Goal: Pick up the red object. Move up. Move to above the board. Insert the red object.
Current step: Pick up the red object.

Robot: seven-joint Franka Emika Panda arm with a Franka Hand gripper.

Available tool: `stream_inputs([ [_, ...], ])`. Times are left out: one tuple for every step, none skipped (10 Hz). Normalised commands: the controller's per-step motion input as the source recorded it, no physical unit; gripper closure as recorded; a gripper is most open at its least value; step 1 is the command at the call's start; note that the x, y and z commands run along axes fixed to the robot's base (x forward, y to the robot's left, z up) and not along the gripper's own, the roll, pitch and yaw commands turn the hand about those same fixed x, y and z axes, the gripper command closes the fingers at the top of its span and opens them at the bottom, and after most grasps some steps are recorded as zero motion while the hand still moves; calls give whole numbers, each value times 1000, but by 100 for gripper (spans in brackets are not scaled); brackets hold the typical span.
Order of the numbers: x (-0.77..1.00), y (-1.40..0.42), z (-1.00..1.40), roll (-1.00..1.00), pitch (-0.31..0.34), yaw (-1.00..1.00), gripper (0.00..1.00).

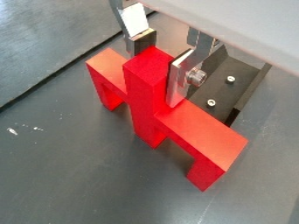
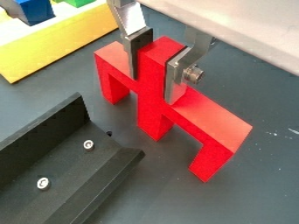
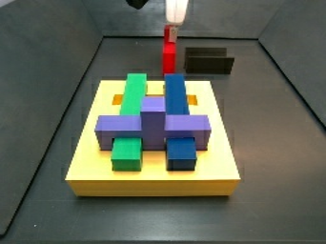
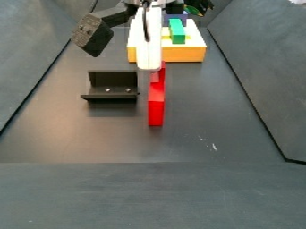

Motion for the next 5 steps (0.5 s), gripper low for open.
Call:
stream_inputs([
  [0,0,0,0,0,0,100],
  [0,0,0,0,0,0,100],
  [0,0,0,0,0,0,100],
  [0,0,0,0,0,0,100],
  [0,0,0,0,0,0,100],
])
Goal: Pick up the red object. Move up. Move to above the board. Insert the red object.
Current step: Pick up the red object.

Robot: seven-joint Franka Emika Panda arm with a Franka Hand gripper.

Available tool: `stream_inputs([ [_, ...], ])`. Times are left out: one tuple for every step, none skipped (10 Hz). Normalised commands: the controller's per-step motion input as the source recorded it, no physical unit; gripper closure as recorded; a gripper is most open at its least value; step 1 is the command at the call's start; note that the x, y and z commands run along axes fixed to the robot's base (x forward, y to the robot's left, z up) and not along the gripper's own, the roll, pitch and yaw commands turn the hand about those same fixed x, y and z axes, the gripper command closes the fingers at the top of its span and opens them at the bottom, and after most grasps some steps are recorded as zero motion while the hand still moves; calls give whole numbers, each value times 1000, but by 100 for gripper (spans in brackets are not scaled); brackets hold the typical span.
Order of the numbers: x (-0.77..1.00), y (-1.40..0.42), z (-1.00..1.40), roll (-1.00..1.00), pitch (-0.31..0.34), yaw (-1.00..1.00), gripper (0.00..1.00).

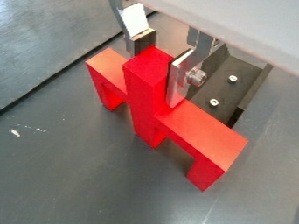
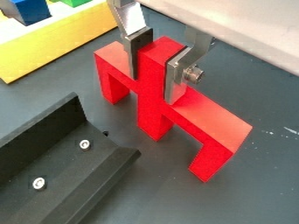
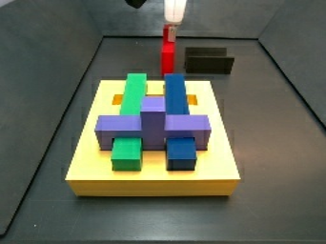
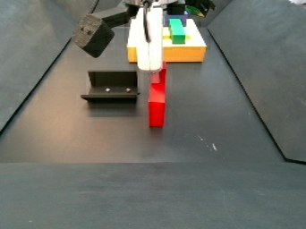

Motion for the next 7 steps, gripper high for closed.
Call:
stream_inputs([
  [0,0,0,0,0,0,100],
  [0,0,0,0,0,0,100],
  [0,0,0,0,0,0,100],
  [0,0,0,0,0,0,100],
  [0,0,0,0,0,0,100],
  [0,0,0,0,0,0,100],
  [0,0,0,0,0,0,100],
])
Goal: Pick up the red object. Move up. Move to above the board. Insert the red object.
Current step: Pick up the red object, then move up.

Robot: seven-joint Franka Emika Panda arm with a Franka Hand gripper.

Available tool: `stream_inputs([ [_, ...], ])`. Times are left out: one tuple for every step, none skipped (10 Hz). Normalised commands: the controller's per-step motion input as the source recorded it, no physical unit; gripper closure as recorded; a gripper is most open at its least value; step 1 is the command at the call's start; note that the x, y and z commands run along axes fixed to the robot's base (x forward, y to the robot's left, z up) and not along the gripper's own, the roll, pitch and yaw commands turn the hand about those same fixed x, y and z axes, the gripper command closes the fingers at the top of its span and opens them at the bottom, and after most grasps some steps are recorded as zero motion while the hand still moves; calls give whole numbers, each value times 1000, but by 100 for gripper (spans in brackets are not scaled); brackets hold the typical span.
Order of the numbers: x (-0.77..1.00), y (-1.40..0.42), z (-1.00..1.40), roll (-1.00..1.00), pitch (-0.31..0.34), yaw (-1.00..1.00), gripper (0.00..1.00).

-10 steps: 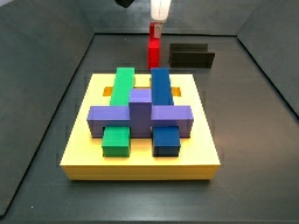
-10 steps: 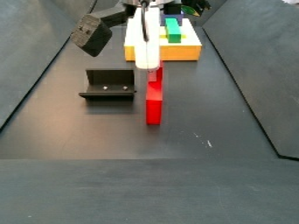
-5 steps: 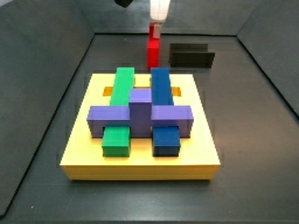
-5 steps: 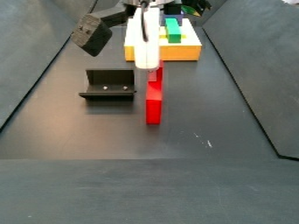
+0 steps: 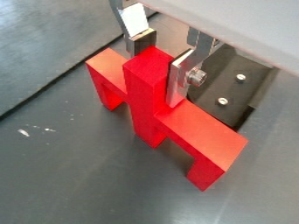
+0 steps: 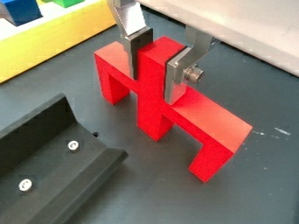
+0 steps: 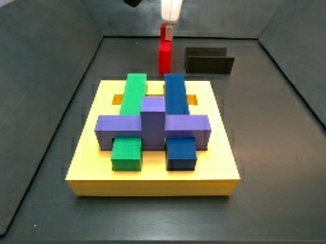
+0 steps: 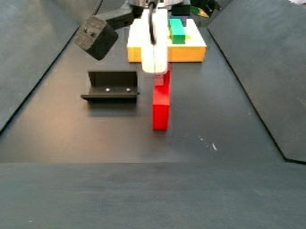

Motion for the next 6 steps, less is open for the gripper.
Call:
stream_inputs([
  [0,0,0,0,0,0,100],
  [0,0,0,0,0,0,100],
  [0,0,833,0,0,0,100],
  [-20,51,854,3,0,17,100],
  [-67,44,653,12,29,12,100],
  [-11,8,248,31,10,8,100],
])
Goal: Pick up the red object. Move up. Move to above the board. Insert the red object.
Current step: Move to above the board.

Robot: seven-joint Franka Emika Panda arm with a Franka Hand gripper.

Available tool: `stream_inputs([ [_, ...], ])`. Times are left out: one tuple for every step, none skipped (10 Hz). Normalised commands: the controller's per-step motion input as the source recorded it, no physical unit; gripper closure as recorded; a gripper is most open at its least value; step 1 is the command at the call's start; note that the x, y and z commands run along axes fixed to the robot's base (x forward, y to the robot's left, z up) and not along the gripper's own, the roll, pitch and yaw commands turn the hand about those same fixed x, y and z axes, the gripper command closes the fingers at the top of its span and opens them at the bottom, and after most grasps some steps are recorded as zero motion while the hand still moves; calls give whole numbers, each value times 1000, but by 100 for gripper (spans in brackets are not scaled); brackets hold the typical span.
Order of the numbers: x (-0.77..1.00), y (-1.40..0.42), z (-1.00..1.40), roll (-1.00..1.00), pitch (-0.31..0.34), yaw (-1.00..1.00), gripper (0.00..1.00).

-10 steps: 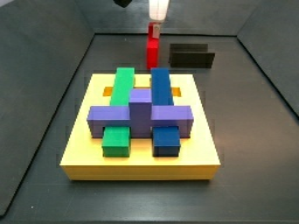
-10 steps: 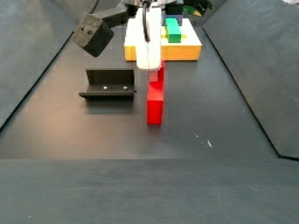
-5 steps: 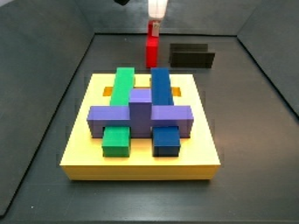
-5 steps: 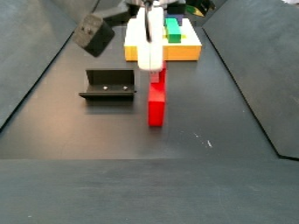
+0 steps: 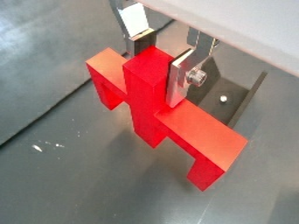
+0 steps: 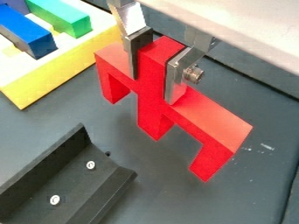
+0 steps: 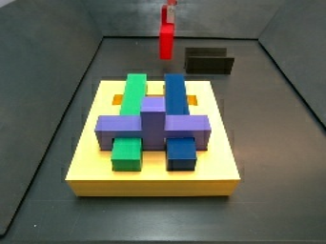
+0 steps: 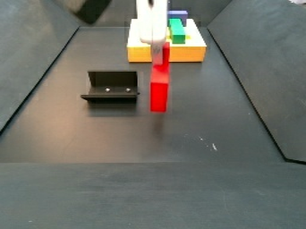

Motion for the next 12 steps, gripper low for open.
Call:
stream_inputs([
  [0,0,1400,0,0,0,100],
  [-29,-5,1400,-17,35,-4,100],
  [-44,0,1400,1,33,0,100],
  [37,-3,1400,6,44,2,100],
  [61,5,1400,2,79,0,100],
  [31,0,465,10,105,3,100],
  [-150,-1400,191,11,26,1000,100],
  [-155,-1400,184,15,22,1000,100],
  [-170,-1400,188,20,17,1000,100],
  [-175,-1400,179,15,16,1000,100],
  [-162,-1400,184,17,19,1000,100],
  [-159,-1400,188,19,22,1000,100],
])
